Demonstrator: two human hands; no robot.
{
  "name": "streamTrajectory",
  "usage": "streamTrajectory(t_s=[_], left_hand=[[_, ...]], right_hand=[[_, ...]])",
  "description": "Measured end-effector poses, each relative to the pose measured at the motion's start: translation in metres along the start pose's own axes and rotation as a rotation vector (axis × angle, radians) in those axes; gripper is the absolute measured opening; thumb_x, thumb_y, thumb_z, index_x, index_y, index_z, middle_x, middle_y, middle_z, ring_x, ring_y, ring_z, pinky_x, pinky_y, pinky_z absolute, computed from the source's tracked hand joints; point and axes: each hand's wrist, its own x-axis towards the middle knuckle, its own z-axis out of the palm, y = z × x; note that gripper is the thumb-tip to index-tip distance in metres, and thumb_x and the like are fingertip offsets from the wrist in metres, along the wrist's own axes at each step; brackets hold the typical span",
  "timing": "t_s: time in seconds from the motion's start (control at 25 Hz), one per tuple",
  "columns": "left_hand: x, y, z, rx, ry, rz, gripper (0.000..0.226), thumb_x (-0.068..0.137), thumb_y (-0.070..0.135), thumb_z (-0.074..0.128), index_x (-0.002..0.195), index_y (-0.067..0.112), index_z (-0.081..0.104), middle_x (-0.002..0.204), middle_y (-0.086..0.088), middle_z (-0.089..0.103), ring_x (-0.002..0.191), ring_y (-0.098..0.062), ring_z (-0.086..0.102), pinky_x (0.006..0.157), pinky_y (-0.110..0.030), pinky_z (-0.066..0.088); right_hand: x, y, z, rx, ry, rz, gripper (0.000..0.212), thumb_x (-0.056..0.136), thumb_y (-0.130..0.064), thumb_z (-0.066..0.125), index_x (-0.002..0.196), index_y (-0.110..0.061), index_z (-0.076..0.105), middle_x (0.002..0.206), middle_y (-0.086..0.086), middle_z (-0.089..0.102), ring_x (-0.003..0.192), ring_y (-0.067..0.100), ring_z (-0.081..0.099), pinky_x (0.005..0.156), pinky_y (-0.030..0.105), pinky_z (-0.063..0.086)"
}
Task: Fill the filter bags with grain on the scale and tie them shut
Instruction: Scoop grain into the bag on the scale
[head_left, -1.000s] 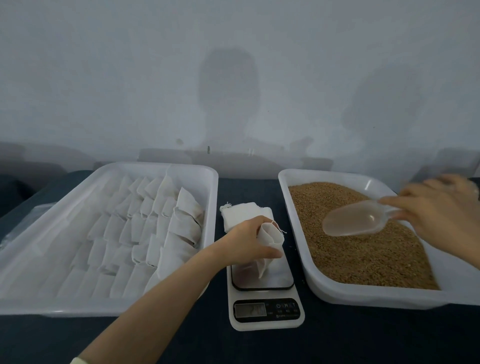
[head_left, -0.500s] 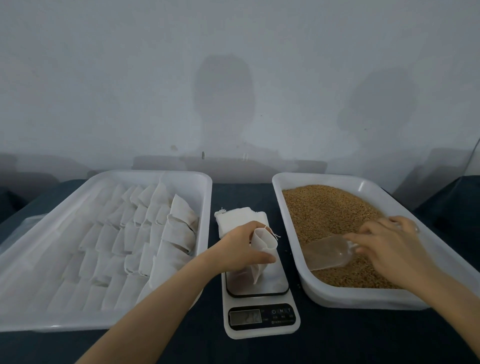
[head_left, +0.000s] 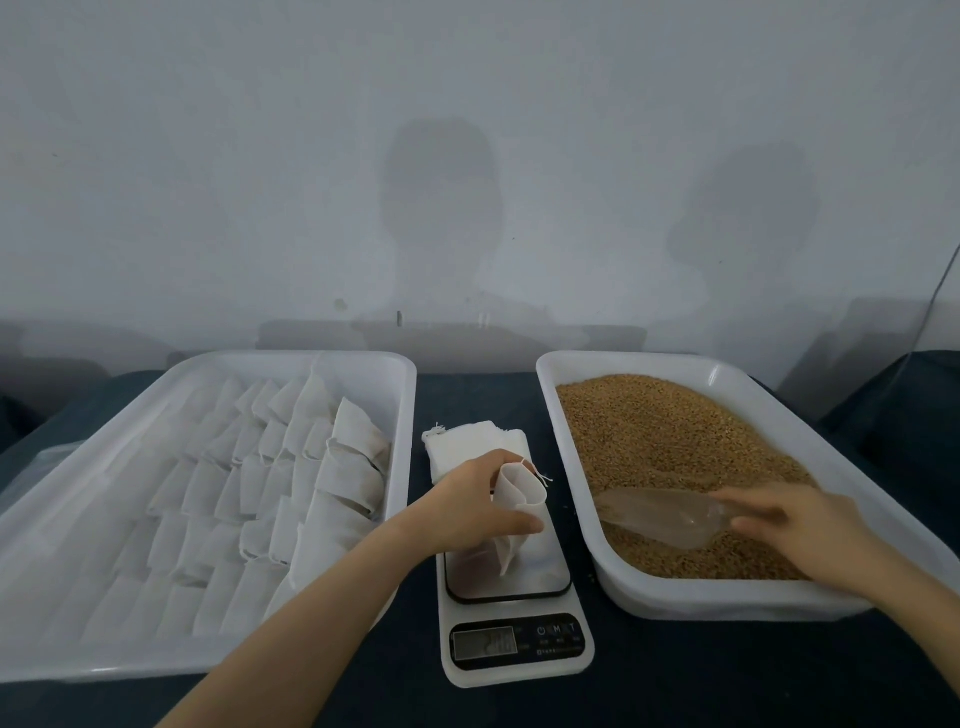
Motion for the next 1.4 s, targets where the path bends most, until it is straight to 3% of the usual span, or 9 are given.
streamTrajectory(t_s=[0.24, 0.44, 0.76, 0.84, 0.92, 1.0, 1.24, 1.4], left_hand=[[-0.002, 0.001, 0.000, 0.004, -0.002, 0.004, 0.061, 0.073, 0.042, 0.079, 0.125, 0.036, 0.048, 0.117, 0.009, 0.057, 0.106, -0.014, 0.057, 0.094, -0.035, 0.053], [-0.002, 0.003, -0.001, -0.006, -0.010, -0.011, 0.061, 0.073, 0.042, 0.079, 0.125, 0.035, 0.048, 0.117, 0.008, 0.057, 0.107, -0.014, 0.057, 0.093, -0.037, 0.053], [-0.004, 0.006, -0.001, -0.004, -0.037, -0.030, 0.059, 0.075, 0.042, 0.076, 0.127, 0.032, 0.050, 0.115, 0.006, 0.059, 0.104, -0.014, 0.059, 0.092, -0.037, 0.054], [-0.005, 0.007, -0.001, -0.003, -0.041, -0.033, 0.059, 0.076, 0.042, 0.076, 0.128, 0.031, 0.050, 0.115, 0.005, 0.060, 0.103, -0.015, 0.059, 0.092, -0.037, 0.054], [-0.005, 0.007, -0.001, -0.003, -0.048, -0.036, 0.059, 0.076, 0.042, 0.075, 0.128, 0.030, 0.050, 0.115, 0.004, 0.060, 0.102, -0.015, 0.060, 0.092, -0.037, 0.054], [-0.005, 0.008, -0.001, -0.004, -0.056, -0.030, 0.057, 0.078, 0.041, 0.075, 0.128, 0.028, 0.051, 0.114, 0.004, 0.060, 0.102, -0.016, 0.060, 0.093, -0.038, 0.053], [-0.005, 0.009, -0.001, -0.014, -0.057, -0.018, 0.055, 0.079, 0.041, 0.074, 0.128, 0.027, 0.052, 0.115, 0.003, 0.061, 0.102, -0.016, 0.061, 0.093, -0.038, 0.053], [-0.007, 0.010, -0.001, -0.031, -0.059, -0.020, 0.054, 0.080, 0.040, 0.074, 0.127, 0.027, 0.052, 0.116, 0.004, 0.061, 0.103, -0.014, 0.060, 0.094, -0.037, 0.053]], right_hand=[[-0.004, 0.000, -0.009, 0.062, -0.026, 0.058, 0.034, 0.086, -0.026, 0.064, 0.109, -0.049, 0.056, 0.117, -0.016, 0.062, 0.103, 0.006, 0.054, 0.095, 0.034, 0.041], [-0.006, -0.020, -0.027, 0.063, 0.026, 0.046, 0.035, 0.083, -0.027, 0.065, 0.105, -0.053, 0.055, 0.119, -0.011, 0.063, 0.106, 0.012, 0.057, 0.098, 0.041, 0.044], [0.001, -0.070, -0.048, 0.055, 0.088, -0.122, 0.041, 0.080, -0.025, 0.068, 0.091, -0.062, 0.055, 0.087, -0.030, 0.061, 0.085, -0.010, 0.054, 0.082, 0.024, 0.043], [0.004, -0.080, -0.046, 0.003, 0.110, -0.151, 0.038, 0.080, -0.027, 0.069, 0.096, -0.059, 0.057, 0.085, -0.027, 0.062, 0.086, -0.007, 0.054, 0.084, 0.028, 0.043], [0.007, -0.088, -0.045, -0.091, 0.116, -0.178, 0.034, 0.080, -0.033, 0.068, 0.102, -0.057, 0.058, 0.087, -0.027, 0.061, 0.088, -0.003, 0.053, 0.096, 0.040, 0.039], [0.010, -0.095, -0.046, -0.147, 0.116, -0.215, 0.037, 0.081, -0.036, 0.067, 0.100, -0.063, 0.052, 0.088, -0.027, 0.061, 0.091, 0.000, 0.053, 0.102, 0.043, 0.033], [0.014, -0.110, -0.052, -0.351, 0.162, -0.296, 0.032, 0.085, -0.041, 0.059, 0.110, -0.059, 0.053, 0.094, -0.029, 0.055, 0.098, 0.001, 0.045, 0.092, 0.027, 0.012], [0.016, -0.127, -0.060, -0.500, 0.149, -0.318, 0.030, 0.087, -0.044, 0.056, 0.113, -0.058, 0.053, 0.099, -0.027, 0.054, 0.099, 0.001, 0.039, 0.096, 0.030, 0.012]])
